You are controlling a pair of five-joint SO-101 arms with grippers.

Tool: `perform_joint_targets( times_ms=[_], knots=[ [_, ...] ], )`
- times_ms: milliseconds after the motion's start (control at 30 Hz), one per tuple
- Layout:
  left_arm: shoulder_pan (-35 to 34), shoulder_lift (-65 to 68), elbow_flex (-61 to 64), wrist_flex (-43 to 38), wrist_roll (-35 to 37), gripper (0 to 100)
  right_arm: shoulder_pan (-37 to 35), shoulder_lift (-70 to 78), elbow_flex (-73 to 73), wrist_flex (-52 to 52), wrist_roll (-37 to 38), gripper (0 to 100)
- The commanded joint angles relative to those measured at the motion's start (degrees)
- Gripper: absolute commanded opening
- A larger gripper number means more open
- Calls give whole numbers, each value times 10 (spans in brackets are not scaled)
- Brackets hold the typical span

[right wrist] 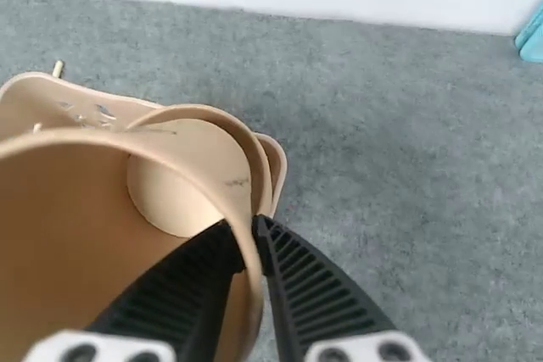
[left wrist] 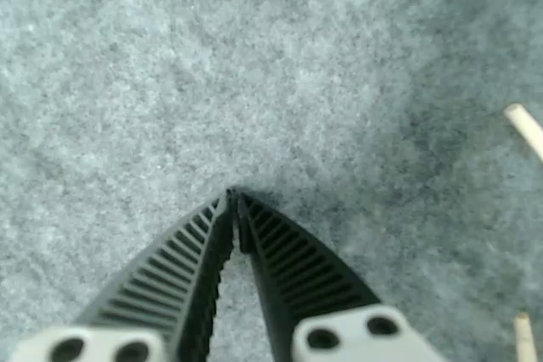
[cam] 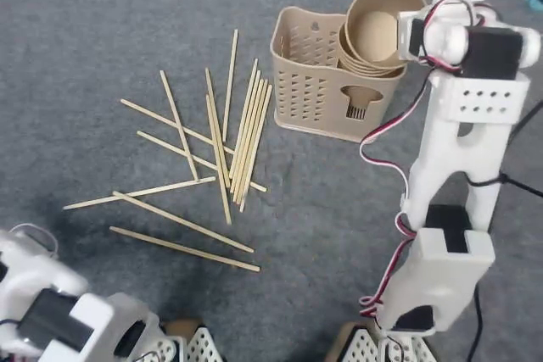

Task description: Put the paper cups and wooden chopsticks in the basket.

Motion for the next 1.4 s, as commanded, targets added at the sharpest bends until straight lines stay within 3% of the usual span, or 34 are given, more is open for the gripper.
perform_joint_targets(
  times_ms=[0, 200, 300, 567, 867, 1133, 1367],
  knots=[
    [2, 1, -19, 5, 4, 13, 4, 11, -24, -7, -6, 32],
    [2, 1, -19, 5, 4, 13, 7, 49, -26, -50, -8, 335],
    [2, 1, -19, 5, 4, 13, 5, 29, -27, -45, -8, 413],
    [2, 1, -19, 5, 4, 13, 4, -86, -25, -27, -9, 306],
    [1, 1, -19, 5, 4, 13, -8, -183, 0, 28, -57, 0],
    [-3, 1, -19, 5, 3, 13, -12, -265, 202, 25, -75, 7],
    [-2, 1, -19, 5, 3, 13, -9, -336, 368, -98, -74, 7]
  ],
)
